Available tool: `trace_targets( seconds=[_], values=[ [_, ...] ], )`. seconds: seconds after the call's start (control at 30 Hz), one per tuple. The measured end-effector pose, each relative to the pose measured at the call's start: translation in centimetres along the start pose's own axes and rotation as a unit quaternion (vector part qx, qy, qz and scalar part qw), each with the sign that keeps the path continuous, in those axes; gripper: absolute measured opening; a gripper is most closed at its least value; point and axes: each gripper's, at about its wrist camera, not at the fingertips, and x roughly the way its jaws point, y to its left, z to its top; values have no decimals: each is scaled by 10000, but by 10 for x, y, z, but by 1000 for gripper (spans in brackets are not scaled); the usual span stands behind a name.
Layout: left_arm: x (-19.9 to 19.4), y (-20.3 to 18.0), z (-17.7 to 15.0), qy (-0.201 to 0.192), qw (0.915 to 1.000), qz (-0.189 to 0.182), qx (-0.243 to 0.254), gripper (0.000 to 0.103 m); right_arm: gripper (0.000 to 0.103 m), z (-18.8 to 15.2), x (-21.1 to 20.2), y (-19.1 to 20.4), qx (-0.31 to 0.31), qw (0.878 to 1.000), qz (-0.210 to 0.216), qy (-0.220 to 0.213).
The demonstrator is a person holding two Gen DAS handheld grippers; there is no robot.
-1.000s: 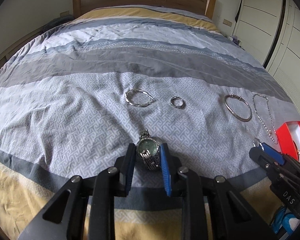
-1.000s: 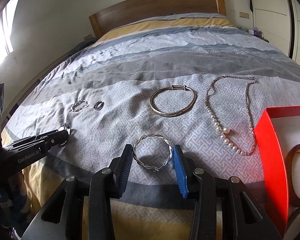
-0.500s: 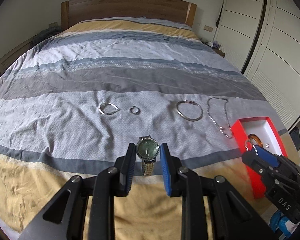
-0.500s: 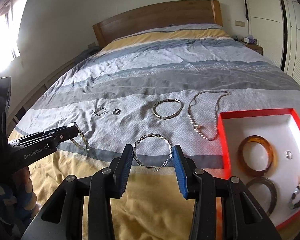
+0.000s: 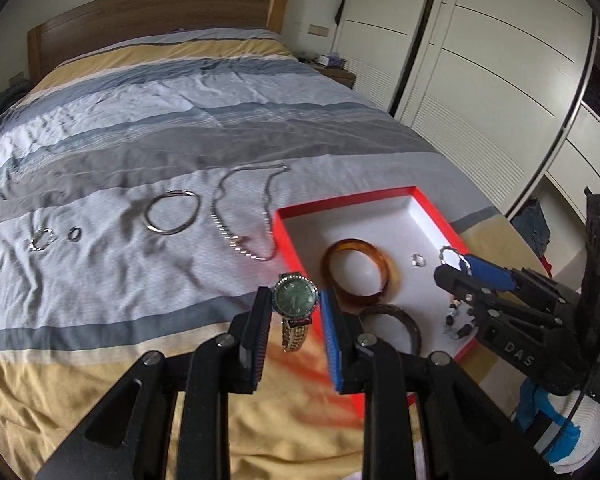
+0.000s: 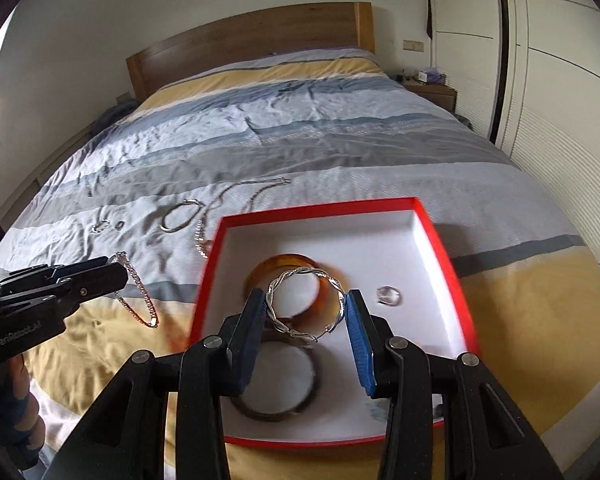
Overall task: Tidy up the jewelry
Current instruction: 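Carry bracelet and watch into the red box and open both tools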
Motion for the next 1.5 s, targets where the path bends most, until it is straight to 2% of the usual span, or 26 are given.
trace_targets(
  seconds=[0.1,0.23,0.47,0.6,0.8,0.93,1.13,1.27,1.5],
  values=[
    [18,-26,1,91,9997,-105,179,22,41,-3,13,-27,-9,9997,-136,204],
    [41,-43,-1,278,9992,-193,215,22,41,-6,30,-48,-72,9989,-76,447],
    [72,-58,-17,607,9969,-127,478,22,41,-11,57,-57,-378,9962,16,779],
    [81,-60,-23,636,9963,-121,559,22,41,-13,61,-56,-528,9954,31,801],
    [83,-61,-25,618,9964,-166,552,22,41,-19,69,-45,-1040,9900,-89,949],
    [82,-60,-25,619,9966,-210,511,23,40,-20,68,-45,-1136,9886,-80,985],
    [78,-59,-24,653,9963,-309,469,24,43,-20,64,-46,-1154,9882,-111,998],
    [72,-57,-23,650,9965,-311,419,32,45,-21,58,-48,-1083,9890,-137,997],
    [44,-63,-20,552,9967,-409,427,33,45,-19,30,-55,-829,9925,-220,865]
  ],
)
